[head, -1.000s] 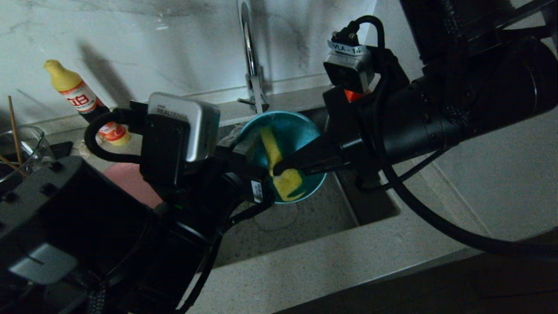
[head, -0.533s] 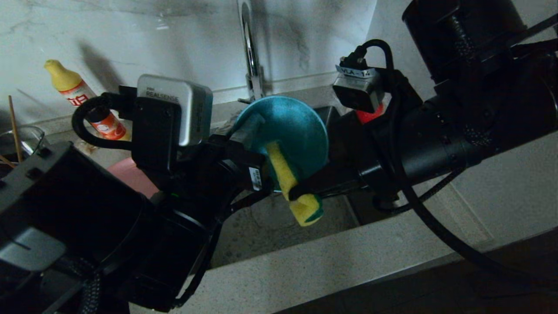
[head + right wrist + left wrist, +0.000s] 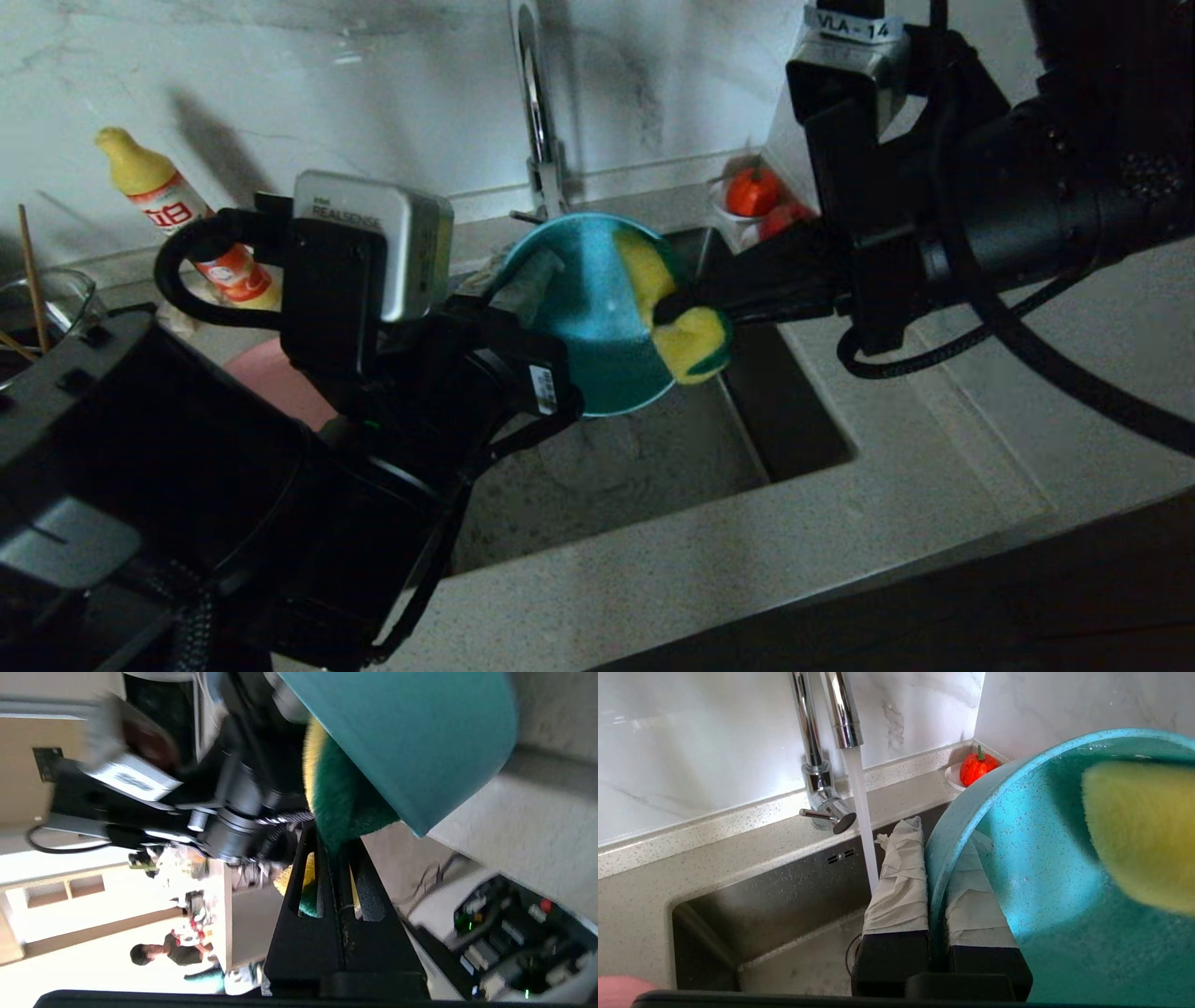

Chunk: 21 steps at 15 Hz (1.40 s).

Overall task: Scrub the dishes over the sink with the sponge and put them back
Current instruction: Wipe the bowl

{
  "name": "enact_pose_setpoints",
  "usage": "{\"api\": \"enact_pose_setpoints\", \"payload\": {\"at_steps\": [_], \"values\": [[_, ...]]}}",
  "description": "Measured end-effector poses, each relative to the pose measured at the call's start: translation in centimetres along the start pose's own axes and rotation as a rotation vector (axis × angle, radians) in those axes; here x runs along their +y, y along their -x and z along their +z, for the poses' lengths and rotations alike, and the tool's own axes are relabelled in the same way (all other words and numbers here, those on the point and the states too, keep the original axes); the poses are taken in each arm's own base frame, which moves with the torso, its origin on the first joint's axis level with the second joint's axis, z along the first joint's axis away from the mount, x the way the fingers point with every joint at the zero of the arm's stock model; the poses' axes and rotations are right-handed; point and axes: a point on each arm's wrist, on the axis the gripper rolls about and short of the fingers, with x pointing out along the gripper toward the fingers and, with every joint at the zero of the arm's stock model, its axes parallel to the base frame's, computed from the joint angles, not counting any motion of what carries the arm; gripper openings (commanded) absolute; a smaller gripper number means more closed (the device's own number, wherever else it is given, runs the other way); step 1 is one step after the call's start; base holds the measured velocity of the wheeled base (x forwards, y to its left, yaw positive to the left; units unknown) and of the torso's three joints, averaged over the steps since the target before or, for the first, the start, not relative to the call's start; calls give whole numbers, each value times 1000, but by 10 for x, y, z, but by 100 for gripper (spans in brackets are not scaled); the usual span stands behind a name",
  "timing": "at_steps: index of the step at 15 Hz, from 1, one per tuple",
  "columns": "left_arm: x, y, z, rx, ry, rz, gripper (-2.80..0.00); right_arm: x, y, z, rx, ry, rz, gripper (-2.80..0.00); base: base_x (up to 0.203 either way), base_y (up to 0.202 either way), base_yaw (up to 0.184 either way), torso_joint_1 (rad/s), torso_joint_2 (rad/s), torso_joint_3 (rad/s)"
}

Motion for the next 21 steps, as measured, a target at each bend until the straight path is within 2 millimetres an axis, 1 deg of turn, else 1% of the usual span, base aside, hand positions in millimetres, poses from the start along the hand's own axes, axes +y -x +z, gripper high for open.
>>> {"api": "enact_pose_setpoints", "payload": {"at_steps": [5, 10, 13, 16, 18, 21], "values": [[1, -5, -8, 24, -18, 13, -280, 11, 21, -3, -33, 23, 21, -280, 0, 0, 0, 0, 0, 0], [5, -18, -23, 53, -47, 52, -280, 26, 46, -22, -14, 57, 54, -280, 0, 0, 0, 0, 0, 0], [5, -20, -30, 79, -61, 66, -280, 31, 63, -32, -26, 80, 66, -280, 0, 0, 0, 0, 0, 0], [9, -11, -44, 150, -97, 69, -280, 30, 83, -34, -80, 80, 50, -280, 0, 0, 0, 0, 0, 0], [17, -2, -56, 219, -118, 72, -280, 25, 92, -30, -125, 66, 14, -280, 0, 0, 0, 0, 0, 0], [31, 11, -67, 343, -115, 77, -280, 14, 102, -25, -180, 38, -47, -280, 0, 0, 0, 0, 0, 0]]}}
